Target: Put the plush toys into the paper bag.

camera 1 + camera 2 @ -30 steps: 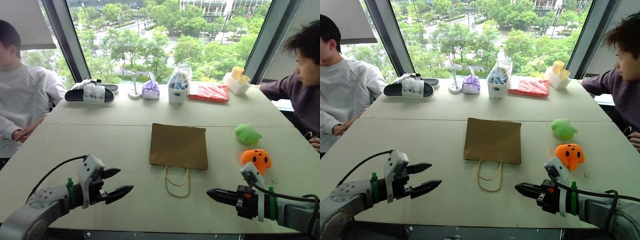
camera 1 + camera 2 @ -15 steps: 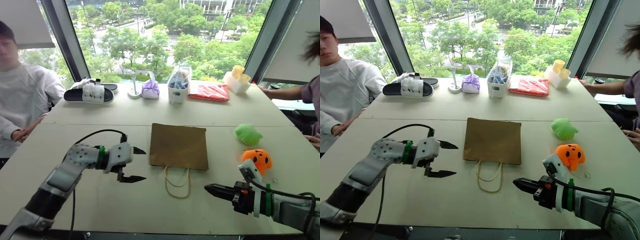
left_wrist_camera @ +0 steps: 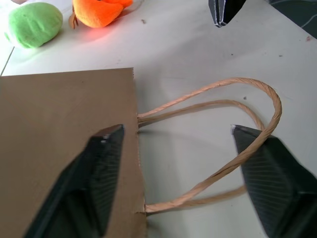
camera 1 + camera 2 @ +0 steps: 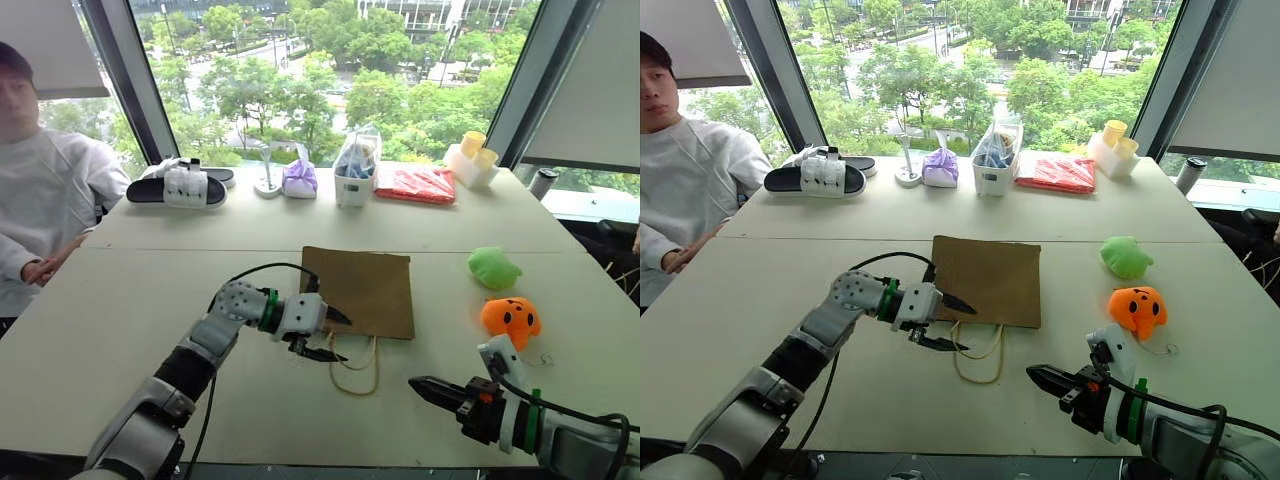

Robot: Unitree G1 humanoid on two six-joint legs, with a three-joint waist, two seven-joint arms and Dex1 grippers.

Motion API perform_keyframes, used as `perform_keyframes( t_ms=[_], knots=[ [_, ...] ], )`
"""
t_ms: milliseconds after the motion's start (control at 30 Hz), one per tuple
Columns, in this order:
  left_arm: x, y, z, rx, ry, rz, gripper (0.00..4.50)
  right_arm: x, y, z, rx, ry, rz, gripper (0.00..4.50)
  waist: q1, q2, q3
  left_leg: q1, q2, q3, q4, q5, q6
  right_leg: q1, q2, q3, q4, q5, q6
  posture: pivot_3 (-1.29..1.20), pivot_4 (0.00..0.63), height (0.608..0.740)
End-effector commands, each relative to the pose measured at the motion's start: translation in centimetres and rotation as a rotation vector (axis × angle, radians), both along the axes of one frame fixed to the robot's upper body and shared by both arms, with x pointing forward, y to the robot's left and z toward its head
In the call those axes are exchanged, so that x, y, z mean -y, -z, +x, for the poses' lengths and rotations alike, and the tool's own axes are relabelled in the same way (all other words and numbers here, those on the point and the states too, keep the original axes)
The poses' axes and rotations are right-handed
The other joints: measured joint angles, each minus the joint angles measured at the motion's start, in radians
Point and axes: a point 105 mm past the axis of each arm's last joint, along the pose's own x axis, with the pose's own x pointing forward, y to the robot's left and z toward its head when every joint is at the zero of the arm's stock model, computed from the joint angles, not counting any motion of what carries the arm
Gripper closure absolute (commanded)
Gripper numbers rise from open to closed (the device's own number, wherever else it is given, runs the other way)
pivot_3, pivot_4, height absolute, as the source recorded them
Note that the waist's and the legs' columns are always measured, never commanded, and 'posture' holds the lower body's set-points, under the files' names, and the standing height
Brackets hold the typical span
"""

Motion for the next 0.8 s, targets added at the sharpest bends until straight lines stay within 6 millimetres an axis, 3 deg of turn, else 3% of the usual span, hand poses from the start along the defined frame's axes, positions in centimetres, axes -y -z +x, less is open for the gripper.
perform_keyframes(
  t_ms=[33, 100, 133, 267, 467, 800],
  knots=[
    [0.6, -1.3, 0.1, 0.011, 0.025, -0.049, 3.24, -0.8, -1.0, 0.0, 0.063, -0.013, 0.005, 4.50, 0.000, 0.000, 0.000, 0.000, 0.000, 0.000, 0.000, 0.000, 0.000, 0.000, 0.000, 0.000, 0.000, 0.000, 0.000, 0.00, 0.150, 0.740],
    [1.2, -2.3, 0.4, -0.044, -0.011, -0.116, 4.21, -1.1, -1.2, 0.1, 0.077, -0.015, 0.010, 4.50, 0.000, 0.000, 0.000, 0.000, 0.000, 0.000, 0.000, 0.000, 0.000, 0.000, 0.000, 0.000, 0.000, 0.000, 0.000, 0.00, 0.150, 0.740],
    [1.5, -3.1, 0.8, -0.082, -0.046, -0.166, 4.47, -1.5, -1.3, 0.3, 0.090, -0.017, 0.013, 4.50, 0.000, 0.000, 0.000, 0.000, 0.000, 0.000, 0.000, 0.000, 0.000, 0.000, 0.000, 0.000, 0.000, 0.000, 0.000, 0.00, 0.150, 0.740],
    [2.3, -5.6, 2.6, -0.169, -0.178, -0.297, 4.47, -2.6, -1.8, 1.6, 0.165, 0.003, -0.013, 4.50, -0.001, 0.000, 0.000, 0.000, 0.000, -0.002, 0.001, 0.000, 0.000, 0.000, 0.000, 0.000, 0.002, 0.000, 0.000, 0.00, 0.150, 0.740],
    [3.0, -8.5, 3.0, -0.304, -0.236, -0.413, 4.47, -3.5, -2.6, 5.0, 0.308, 0.091, -0.069, 4.50, -0.024, 0.000, 0.000, 0.001, -0.001, -0.004, 0.001, 0.001, -0.001, 0.001, 0.001, -0.001, 0.003, 0.000, 0.001, 0.00, 0.150, 0.740],
    [3.7, -9.5, 2.3, -0.402, -0.232, -0.457, 4.47, -3.7, -2.3, 8.7, 0.390, 0.171, -0.112, 4.50, -0.028, 0.000, -0.001, 0.001, -0.001, -0.004, 0.001, 0.002, -0.003, 0.000, 0.001, -0.001, 0.004, 0.000, 0.001, 0.00, 0.150, 0.740]
  ],
)
